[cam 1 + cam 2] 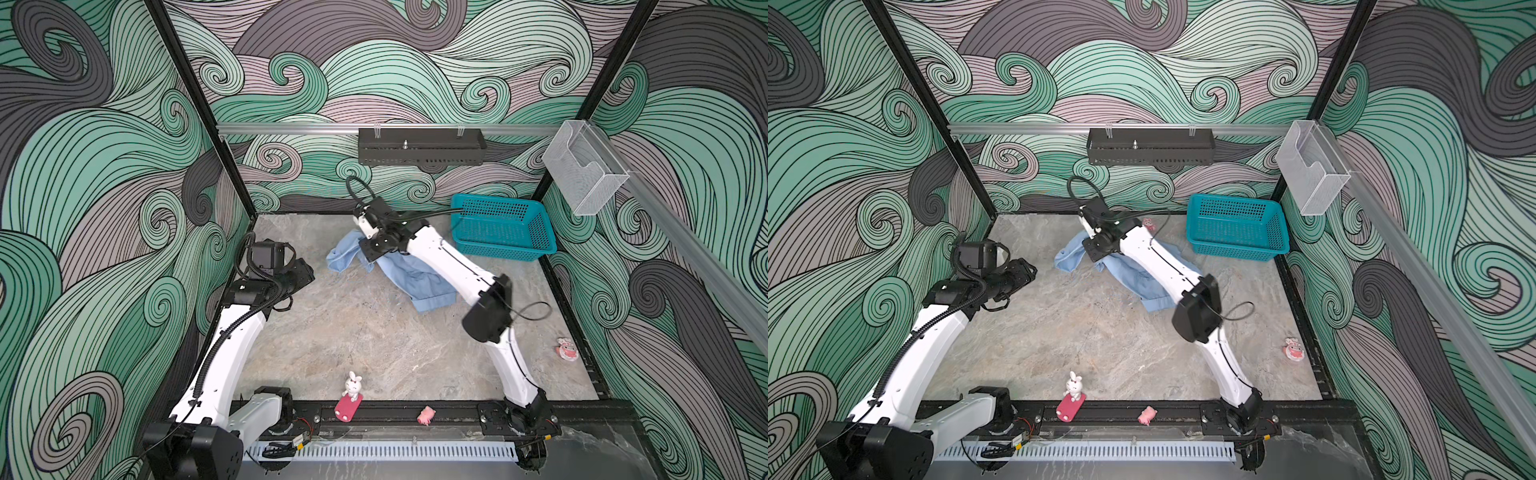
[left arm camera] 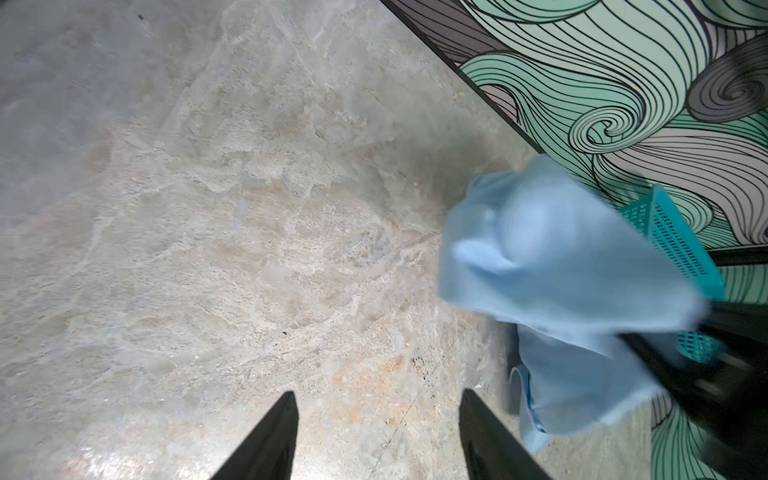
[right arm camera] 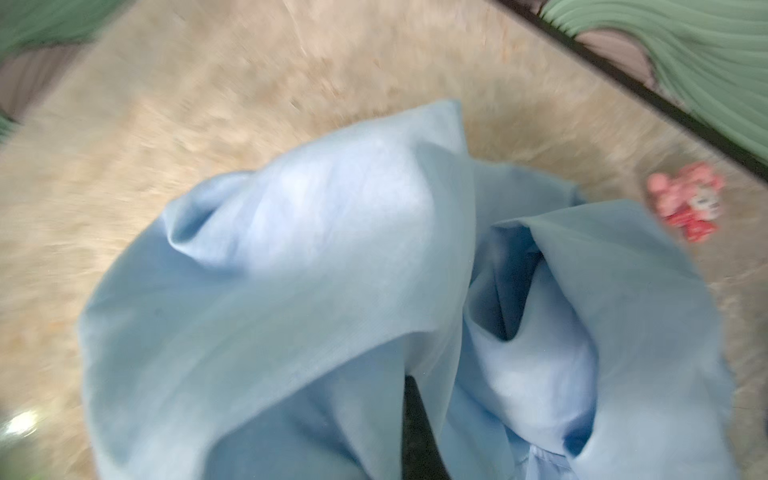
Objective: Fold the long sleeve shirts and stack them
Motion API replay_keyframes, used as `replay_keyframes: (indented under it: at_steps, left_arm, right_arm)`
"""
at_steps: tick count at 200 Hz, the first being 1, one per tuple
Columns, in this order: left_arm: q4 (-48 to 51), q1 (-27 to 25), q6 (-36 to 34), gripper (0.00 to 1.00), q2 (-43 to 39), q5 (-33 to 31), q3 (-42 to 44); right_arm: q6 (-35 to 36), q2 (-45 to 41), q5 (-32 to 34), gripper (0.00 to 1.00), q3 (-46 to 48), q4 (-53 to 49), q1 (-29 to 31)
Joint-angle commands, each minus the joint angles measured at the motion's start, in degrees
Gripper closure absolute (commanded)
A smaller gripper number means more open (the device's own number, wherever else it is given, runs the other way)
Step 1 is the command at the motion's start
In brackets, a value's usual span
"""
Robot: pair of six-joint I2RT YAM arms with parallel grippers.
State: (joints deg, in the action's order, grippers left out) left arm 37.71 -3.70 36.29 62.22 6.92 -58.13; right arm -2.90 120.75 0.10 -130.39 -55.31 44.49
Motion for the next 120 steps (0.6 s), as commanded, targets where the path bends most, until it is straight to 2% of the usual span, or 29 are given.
replay_keyframes:
  at_steps: [1,30,60,89,120]
  left_arm:
    - [-3.35,0.45,0.18,0.36,2.69,6.46,0.35]
    - [-4.75,0.28,1.79,0.34,7.28,12.23,-0.20]
    - [-7.99,-2.26,4.70,0.30,12.53,17.16,-0.94]
    - [-11.29,-8.44,7.70,0.28,17.50,19.08,-0.78]
    - [-17.31,-14.95,13.19,0.25,23.54,23.39,2.88]
  right_arm:
    - [3.75,-16.99,-5.04,1.00,11.20,5.95,0.64]
    - [5.68,-34.16,-5.18,1.00,30.99,13.57,-0.36]
    - [5.67,-45.22,0.33,1.00,44.11,14.67,-1.68]
    - [3.32,-52.02,1.84,1.00,52.89,13.88,-5.99]
    - [1.69,-54.55,1.73,1.00,55.75,13.26,-10.33]
